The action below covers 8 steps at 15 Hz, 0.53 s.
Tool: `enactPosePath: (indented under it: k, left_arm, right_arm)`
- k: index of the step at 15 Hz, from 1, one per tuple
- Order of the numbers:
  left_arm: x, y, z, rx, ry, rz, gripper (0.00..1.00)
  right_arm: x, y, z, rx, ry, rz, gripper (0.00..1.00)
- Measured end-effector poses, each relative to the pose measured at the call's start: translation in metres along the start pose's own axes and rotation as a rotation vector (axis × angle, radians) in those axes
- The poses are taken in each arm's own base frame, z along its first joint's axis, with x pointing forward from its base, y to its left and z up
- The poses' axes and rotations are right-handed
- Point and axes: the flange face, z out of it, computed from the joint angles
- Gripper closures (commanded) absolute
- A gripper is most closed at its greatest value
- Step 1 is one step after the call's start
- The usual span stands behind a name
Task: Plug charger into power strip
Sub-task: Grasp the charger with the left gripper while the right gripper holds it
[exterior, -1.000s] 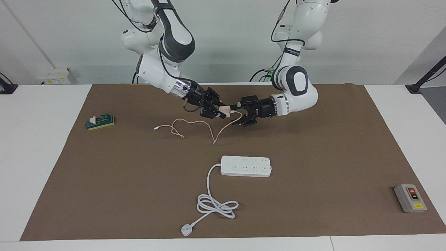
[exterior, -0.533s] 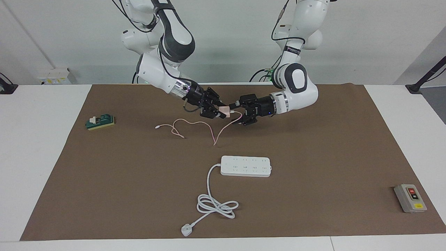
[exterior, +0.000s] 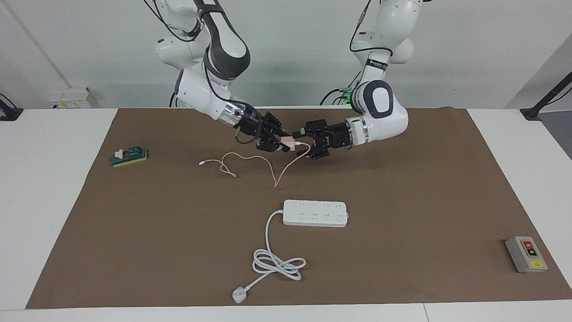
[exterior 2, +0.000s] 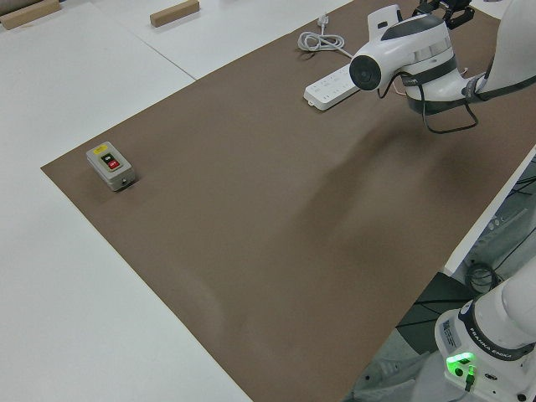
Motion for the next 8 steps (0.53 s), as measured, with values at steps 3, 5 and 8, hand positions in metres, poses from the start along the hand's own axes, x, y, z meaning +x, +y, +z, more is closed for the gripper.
enactPosePath:
  k: [3, 5, 8]
  left_arm:
    - [0.0044, 0.0063, 0.0016, -0.007, 0.001, 0.008, 0.0]
    - [0.0052, 0.0063, 0.0021, -0.007, 0.001, 0.008, 0.0]
    - [0.0053, 0.0056, 0.0021, -0.006, 0.001, 0.007, 0.0]
  right_arm:
    - [0.0004, -0.0004, -0.0005, 0.001, 0.0, 0.001, 1.0]
    - [0.0005, -0.0004, -0.0005, 0.001, 0.0, 0.001, 1.0]
    - [0.0006, -0.0006, -0.0006, 0.002, 0.001, 0.001, 1.0]
